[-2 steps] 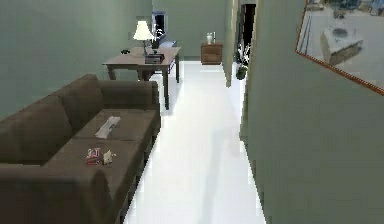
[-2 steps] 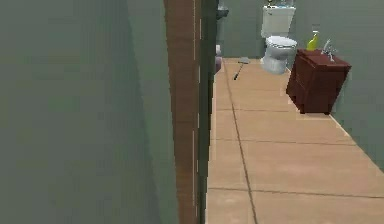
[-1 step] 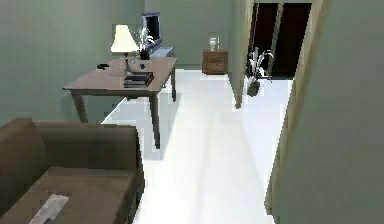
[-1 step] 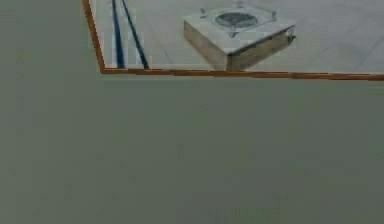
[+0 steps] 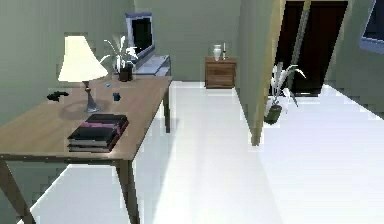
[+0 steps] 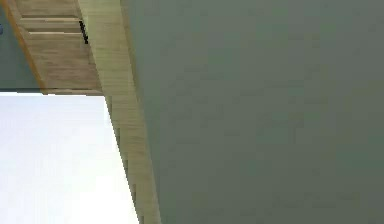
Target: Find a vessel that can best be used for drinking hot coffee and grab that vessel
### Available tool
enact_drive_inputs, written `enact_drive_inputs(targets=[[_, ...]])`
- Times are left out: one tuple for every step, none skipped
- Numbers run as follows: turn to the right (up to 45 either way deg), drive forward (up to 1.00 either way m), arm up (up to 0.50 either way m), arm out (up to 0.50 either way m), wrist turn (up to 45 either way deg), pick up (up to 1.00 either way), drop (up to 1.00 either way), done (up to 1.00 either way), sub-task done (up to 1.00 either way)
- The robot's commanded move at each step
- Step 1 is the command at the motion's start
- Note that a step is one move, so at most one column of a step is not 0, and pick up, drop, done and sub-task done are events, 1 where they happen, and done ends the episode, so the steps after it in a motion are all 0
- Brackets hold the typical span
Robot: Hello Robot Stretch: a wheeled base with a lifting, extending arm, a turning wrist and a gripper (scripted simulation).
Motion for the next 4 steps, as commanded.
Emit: enact_drive_inputs(targets=[[0.0, 0.25, 0.00, 0.00, 0.0, 0.00, 0.00, 0.00, 0.00], [39.0, 0.00, 0.00, 0.00, 0.0, 0.00, 0.00, 0.00, 0.00], [0.0, 0.75, 0.00, 0.00, 0.0, 0.00, 0.00, 0.00, 0.00], [45.0, 0.00, 0.00, 0.00, 0.0, 0.00, 0.00, 0.00, 0.00]])
